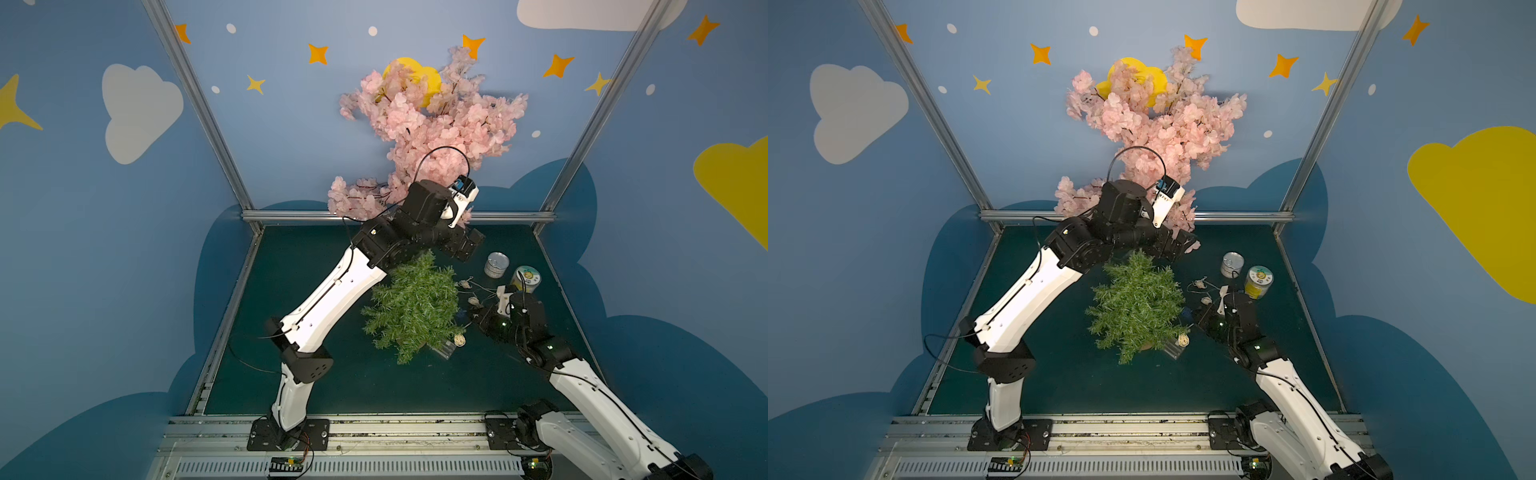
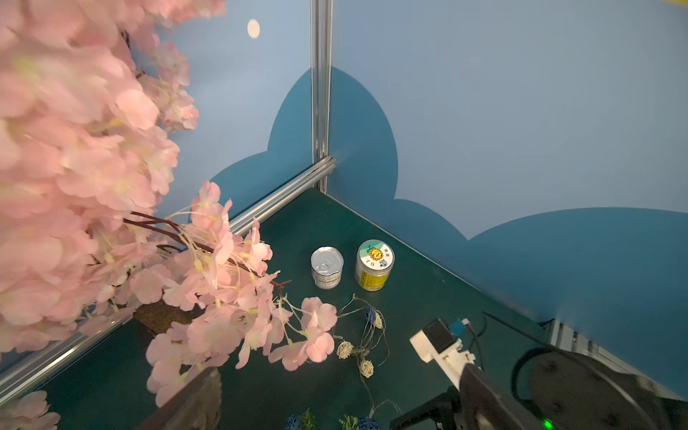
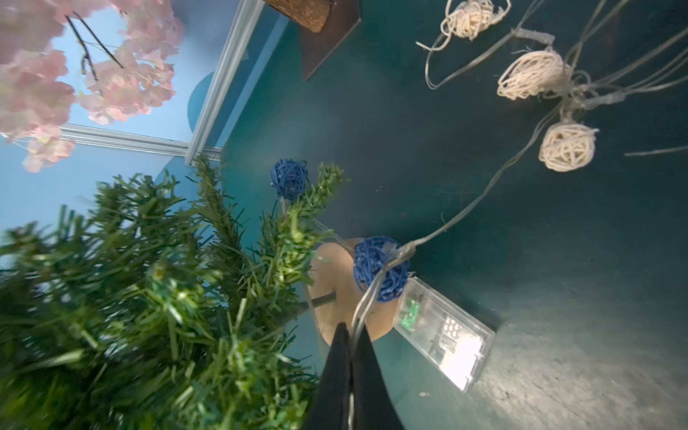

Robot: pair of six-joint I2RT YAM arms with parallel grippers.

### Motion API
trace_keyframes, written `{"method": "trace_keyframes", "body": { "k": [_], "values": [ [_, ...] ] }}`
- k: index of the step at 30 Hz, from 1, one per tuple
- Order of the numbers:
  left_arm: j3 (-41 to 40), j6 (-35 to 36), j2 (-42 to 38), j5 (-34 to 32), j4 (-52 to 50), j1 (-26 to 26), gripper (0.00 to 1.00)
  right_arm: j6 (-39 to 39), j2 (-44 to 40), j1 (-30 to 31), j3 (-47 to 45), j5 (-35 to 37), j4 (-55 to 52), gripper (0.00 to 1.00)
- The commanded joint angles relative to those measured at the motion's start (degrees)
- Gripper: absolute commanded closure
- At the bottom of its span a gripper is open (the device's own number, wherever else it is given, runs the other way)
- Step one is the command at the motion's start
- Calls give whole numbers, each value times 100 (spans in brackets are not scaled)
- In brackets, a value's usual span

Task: Remove string lights from the small christmas tree
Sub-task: Remove the light string from the Christmas tree.

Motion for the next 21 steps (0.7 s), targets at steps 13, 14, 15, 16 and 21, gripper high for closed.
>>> {"method": "trace_keyframes", "body": {
  "k": [13,14,15,16,21],
  "values": [
    [-1738,-187,-1784,-547,683,-53,1,-353,-287,-112,-138,256,-576,85],
    [-2064,-217,-2031,-655,786,-35,1,-368,-289,-142,-155,178,-536,96],
    [-2318,-247,-2226,-730,847,-18,1,-378,-274,-139,-153,116,-513,100],
    [-2562,-292,-2428,-810,861,16,1,-391,-256,-145,-132,33,-488,100],
    [-3575,-472,-3187,-1106,853,74,1,-506,-211,-89,169,-283,-513,100]
  ]
}}
